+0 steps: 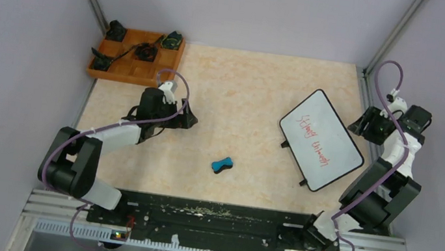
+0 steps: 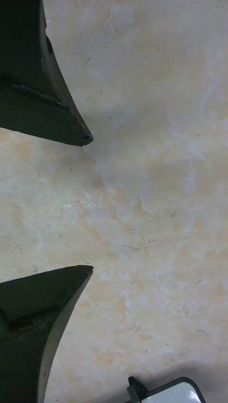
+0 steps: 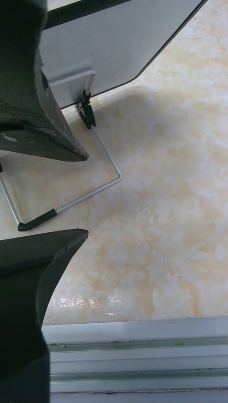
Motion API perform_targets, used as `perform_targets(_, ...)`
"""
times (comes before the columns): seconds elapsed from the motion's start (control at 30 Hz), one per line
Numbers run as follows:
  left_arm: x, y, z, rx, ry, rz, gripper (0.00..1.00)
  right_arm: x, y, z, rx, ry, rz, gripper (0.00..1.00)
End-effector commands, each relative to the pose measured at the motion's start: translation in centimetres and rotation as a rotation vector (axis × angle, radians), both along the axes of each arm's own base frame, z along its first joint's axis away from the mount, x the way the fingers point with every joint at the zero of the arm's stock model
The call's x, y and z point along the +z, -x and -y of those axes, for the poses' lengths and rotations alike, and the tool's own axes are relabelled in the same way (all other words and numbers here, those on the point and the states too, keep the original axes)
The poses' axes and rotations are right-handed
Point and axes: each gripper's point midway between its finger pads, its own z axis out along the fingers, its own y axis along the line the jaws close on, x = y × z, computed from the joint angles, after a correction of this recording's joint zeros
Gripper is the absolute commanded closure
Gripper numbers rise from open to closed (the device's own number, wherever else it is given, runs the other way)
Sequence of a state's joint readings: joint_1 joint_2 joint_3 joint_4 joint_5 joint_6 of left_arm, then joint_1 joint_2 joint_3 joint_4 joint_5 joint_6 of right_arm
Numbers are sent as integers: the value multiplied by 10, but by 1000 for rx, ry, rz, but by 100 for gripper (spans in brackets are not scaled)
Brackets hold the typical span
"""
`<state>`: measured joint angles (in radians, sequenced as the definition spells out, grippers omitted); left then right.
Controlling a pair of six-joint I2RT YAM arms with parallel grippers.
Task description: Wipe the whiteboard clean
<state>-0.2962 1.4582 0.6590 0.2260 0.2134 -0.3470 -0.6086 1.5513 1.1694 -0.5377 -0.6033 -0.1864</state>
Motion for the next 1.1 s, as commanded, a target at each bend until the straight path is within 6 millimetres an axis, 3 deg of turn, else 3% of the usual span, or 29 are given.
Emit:
perform_targets(0.0, 11, -1, 3, -12, 31, 35, 1, 23, -8, -6, 34, 19, 92, 45)
perform_targets(0.73, 7, 10, 11, -50, 73, 0, 1, 19, -6, -11, 56, -3, 88, 45)
perform_targets(0.9, 11, 17, 16, -77, 108, -4, 1, 29, -4, -15, 77, 2, 104, 45)
perform_targets(1.07, 18, 22, 25, -130, 143, 7, 2, 51, 1, -14, 74, 60, 146, 44)
